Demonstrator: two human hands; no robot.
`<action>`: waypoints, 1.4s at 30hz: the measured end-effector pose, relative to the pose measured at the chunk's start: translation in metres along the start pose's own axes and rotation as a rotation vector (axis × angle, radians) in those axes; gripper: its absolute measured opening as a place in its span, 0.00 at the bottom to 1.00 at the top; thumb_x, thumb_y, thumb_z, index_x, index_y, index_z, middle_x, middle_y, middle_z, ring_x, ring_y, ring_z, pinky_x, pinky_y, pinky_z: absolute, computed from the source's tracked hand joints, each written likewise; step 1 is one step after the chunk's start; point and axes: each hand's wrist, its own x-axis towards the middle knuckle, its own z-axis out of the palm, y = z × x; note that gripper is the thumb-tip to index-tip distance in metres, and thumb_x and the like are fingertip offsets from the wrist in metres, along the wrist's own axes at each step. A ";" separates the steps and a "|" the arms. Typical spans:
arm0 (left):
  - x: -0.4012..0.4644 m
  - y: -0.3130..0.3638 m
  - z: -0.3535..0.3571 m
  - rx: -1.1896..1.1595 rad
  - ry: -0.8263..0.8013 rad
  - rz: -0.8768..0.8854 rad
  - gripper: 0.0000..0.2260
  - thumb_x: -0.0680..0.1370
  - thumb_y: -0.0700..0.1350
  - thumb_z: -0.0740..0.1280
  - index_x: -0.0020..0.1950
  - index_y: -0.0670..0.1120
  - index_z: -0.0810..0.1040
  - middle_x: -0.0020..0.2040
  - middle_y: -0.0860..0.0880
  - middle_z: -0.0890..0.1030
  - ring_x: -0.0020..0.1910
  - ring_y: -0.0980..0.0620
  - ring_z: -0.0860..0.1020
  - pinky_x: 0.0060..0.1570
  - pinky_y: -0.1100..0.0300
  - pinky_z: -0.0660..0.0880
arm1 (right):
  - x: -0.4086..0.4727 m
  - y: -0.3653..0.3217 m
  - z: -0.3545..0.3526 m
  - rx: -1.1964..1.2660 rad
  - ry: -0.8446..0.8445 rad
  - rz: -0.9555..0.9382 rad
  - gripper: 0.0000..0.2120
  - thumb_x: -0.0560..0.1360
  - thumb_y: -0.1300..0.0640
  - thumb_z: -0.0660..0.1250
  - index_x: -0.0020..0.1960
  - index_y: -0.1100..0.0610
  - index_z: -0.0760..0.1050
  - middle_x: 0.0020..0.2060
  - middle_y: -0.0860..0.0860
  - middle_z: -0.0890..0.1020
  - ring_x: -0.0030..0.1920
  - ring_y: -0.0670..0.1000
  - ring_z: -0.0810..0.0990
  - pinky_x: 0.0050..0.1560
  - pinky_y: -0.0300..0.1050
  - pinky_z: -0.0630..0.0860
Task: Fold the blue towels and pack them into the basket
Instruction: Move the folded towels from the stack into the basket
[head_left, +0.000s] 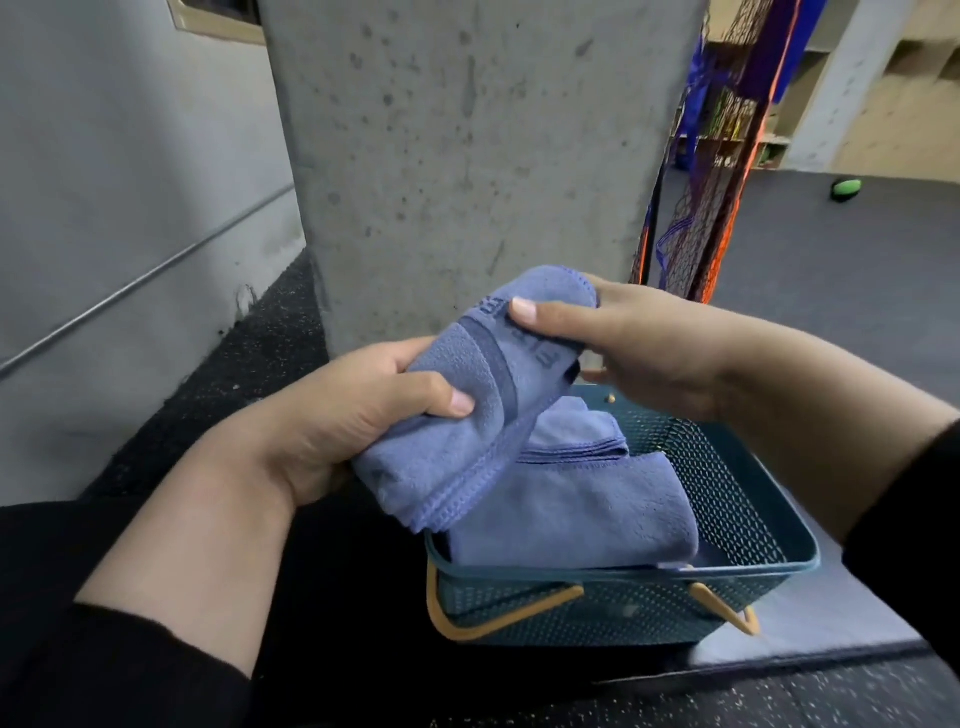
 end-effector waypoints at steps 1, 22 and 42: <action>0.000 0.001 -0.001 0.007 -0.016 -0.007 0.22 0.68 0.41 0.68 0.62 0.43 0.81 0.57 0.40 0.84 0.52 0.45 0.83 0.50 0.55 0.77 | 0.002 0.000 -0.003 0.015 -0.002 0.014 0.30 0.66 0.35 0.75 0.64 0.45 0.77 0.61 0.43 0.82 0.66 0.46 0.77 0.74 0.61 0.62; 0.054 -0.024 0.006 -0.352 0.561 0.029 0.17 0.78 0.37 0.70 0.65 0.47 0.74 0.47 0.45 0.83 0.38 0.51 0.82 0.36 0.57 0.80 | 0.009 0.052 -0.040 0.240 0.411 0.142 0.11 0.77 0.54 0.72 0.54 0.60 0.78 0.41 0.54 0.80 0.35 0.53 0.80 0.36 0.46 0.80; 0.082 -0.073 0.001 0.707 0.313 0.157 0.16 0.83 0.38 0.63 0.70 0.46 0.78 0.76 0.56 0.67 0.74 0.61 0.64 0.64 0.83 0.53 | 0.020 0.135 -0.047 -0.691 0.176 -0.159 0.20 0.83 0.45 0.57 0.72 0.46 0.73 0.73 0.39 0.71 0.74 0.36 0.65 0.77 0.38 0.57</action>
